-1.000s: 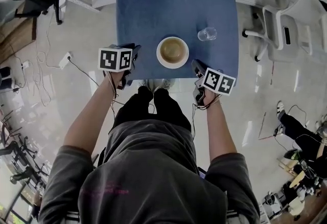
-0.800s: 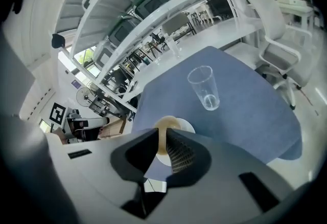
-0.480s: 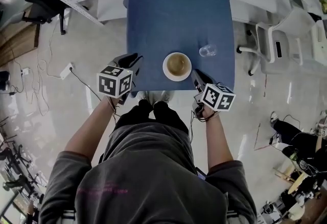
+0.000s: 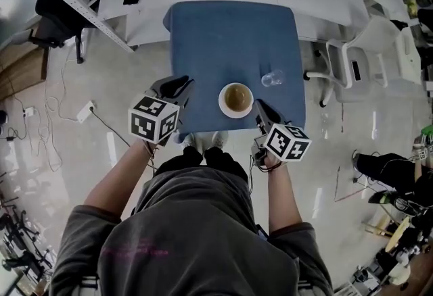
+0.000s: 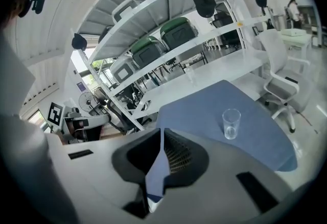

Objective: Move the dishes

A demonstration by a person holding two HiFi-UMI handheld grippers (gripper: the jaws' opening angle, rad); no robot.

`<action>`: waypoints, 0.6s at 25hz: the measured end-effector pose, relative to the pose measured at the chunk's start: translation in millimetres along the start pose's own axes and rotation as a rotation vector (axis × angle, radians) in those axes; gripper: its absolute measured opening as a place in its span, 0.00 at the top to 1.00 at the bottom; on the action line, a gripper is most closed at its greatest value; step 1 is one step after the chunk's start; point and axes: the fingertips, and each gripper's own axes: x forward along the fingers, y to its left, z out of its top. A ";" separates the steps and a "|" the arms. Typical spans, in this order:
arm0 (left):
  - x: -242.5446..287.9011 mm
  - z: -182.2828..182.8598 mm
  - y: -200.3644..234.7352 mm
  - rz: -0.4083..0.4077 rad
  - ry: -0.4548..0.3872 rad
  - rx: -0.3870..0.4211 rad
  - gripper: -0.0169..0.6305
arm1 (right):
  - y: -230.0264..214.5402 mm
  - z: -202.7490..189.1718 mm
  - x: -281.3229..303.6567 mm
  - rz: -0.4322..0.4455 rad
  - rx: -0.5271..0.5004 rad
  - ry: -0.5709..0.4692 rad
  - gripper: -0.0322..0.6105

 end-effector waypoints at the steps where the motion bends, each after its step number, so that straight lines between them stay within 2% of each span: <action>1: -3.1 3.4 -2.0 -0.006 -0.006 0.008 0.88 | 4.8 2.4 -1.7 0.008 -0.008 -0.008 0.91; 5: -14.9 10.2 -8.1 -0.019 -0.023 0.027 0.88 | 21.0 8.5 -5.6 0.045 -0.042 -0.027 0.91; 15: -36.2 14.3 -16.8 0.009 -0.080 -0.005 0.90 | 52.7 34.7 -18.4 0.189 -0.129 -0.083 0.94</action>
